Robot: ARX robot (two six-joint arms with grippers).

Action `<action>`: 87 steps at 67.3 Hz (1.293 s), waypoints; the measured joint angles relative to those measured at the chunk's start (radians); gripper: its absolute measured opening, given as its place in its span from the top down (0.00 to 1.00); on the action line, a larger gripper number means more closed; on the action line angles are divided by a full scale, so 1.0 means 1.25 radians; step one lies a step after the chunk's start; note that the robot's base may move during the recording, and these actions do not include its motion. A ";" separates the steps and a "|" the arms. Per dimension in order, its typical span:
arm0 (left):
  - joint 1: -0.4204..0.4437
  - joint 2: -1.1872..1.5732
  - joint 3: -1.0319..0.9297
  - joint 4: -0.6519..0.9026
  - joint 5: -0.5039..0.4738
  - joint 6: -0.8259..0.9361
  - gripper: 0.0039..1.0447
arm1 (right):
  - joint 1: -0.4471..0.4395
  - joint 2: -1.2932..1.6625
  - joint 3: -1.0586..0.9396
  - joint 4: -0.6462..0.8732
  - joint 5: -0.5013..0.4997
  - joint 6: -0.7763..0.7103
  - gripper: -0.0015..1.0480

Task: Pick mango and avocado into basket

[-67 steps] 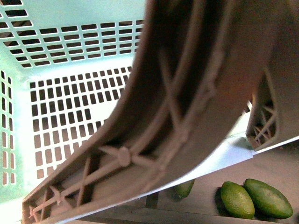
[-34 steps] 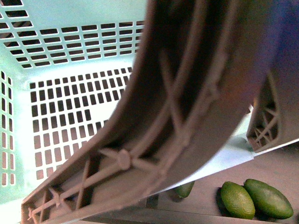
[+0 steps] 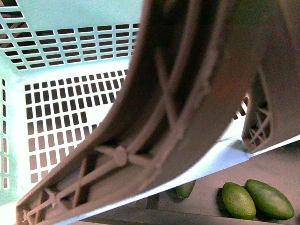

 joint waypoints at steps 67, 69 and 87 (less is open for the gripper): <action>-0.001 0.000 0.000 0.000 0.004 0.000 0.96 | -0.304 -0.483 -0.342 -0.146 -0.295 0.006 0.98; -0.001 0.000 0.000 0.000 0.004 0.000 0.96 | -0.306 -0.495 -0.346 -0.156 -0.295 0.005 0.98; -0.001 0.000 0.000 0.000 0.002 0.000 0.96 | -0.308 -0.572 -0.369 -0.192 -0.301 0.006 0.98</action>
